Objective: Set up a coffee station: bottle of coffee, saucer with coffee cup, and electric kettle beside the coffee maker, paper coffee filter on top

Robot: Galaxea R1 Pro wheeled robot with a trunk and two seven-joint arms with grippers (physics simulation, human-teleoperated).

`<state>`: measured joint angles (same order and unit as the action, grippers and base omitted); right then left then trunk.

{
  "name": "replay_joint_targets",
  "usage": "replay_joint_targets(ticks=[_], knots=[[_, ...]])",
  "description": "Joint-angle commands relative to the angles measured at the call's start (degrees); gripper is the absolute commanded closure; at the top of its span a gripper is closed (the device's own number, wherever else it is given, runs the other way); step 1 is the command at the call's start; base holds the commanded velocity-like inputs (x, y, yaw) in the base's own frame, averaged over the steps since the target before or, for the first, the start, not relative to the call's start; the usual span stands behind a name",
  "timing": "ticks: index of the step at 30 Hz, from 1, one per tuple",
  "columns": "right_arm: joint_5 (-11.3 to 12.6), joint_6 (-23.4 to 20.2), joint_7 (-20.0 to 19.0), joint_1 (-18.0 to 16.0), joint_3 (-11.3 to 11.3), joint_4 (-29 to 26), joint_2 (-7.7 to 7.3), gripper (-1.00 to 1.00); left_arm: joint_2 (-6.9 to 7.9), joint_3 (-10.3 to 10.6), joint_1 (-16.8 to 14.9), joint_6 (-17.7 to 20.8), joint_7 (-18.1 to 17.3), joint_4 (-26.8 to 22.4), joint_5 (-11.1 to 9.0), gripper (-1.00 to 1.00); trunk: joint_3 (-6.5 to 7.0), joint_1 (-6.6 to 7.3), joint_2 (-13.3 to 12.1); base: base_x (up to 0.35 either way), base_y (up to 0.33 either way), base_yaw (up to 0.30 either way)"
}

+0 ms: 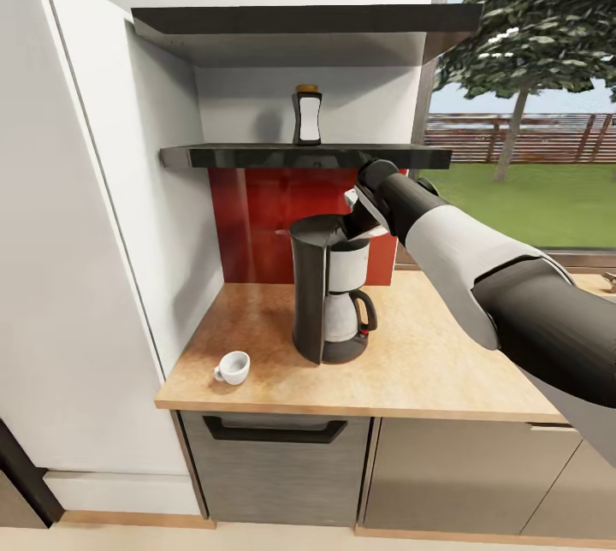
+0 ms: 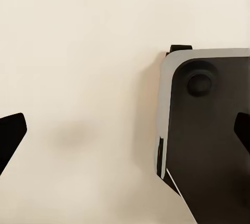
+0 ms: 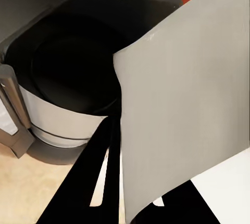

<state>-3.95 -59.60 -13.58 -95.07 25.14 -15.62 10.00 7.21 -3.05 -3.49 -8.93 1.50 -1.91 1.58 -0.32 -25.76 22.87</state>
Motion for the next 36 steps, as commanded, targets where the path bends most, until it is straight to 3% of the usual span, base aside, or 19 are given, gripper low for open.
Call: replay_joint_targets(ticks=[1, 7, 36], knots=[[-0.6, -0.2, -0.3, 0.0, 0.4, 0.0, 0.0, 1.0, 0.0, -0.3, 0.0, -0.2, 0.1, 0.1, 0.2, -1.0, -0.03, -0.02, 0.0, 0.0, 0.0, 0.0], [-2.4, -0.2, -0.4, 0.0, 1.3, 0.0, 0.0, 1.0, 0.0, -0.3, 0.0, -0.2, 0.1, 0.1, 0.2, -1.0, -0.03, -0.02, 0.0, 0.0, 0.0, 0.0], [-2.6, -0.2, -0.3, 0.0, 1.5, -0.1, 0.0, 1.0, 0.0, -0.3, 0.0, -0.2, 0.0, 0.1, 0.2, -1.0, -0.03, -0.02, 0.0, 0.0, 0.04, 0.0]])
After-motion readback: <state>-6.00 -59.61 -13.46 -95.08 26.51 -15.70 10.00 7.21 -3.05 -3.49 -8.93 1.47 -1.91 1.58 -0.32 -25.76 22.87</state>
